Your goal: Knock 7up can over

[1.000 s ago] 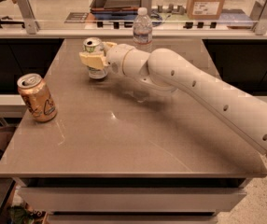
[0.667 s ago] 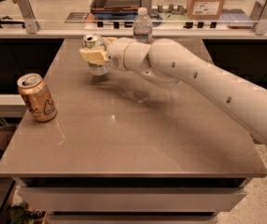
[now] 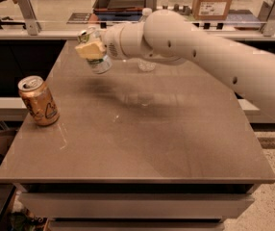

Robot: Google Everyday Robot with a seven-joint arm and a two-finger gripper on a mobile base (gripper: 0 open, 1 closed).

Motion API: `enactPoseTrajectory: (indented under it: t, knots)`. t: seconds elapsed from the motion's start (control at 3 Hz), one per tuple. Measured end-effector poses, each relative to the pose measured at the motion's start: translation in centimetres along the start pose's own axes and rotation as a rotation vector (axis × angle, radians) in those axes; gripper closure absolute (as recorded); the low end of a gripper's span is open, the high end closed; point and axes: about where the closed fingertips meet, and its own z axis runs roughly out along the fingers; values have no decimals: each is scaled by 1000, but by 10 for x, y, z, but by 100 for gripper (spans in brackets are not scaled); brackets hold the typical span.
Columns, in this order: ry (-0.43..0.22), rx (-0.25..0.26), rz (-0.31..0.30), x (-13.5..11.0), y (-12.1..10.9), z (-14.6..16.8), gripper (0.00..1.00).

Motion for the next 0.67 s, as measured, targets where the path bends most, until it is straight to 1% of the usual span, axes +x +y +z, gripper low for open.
enactPoseTrajectory:
  t: [0.33, 0.67]
  knots:
    - [114, 41, -25, 12, -8, -12, 100]
    - [208, 77, -45, 30, -13, -20, 100]
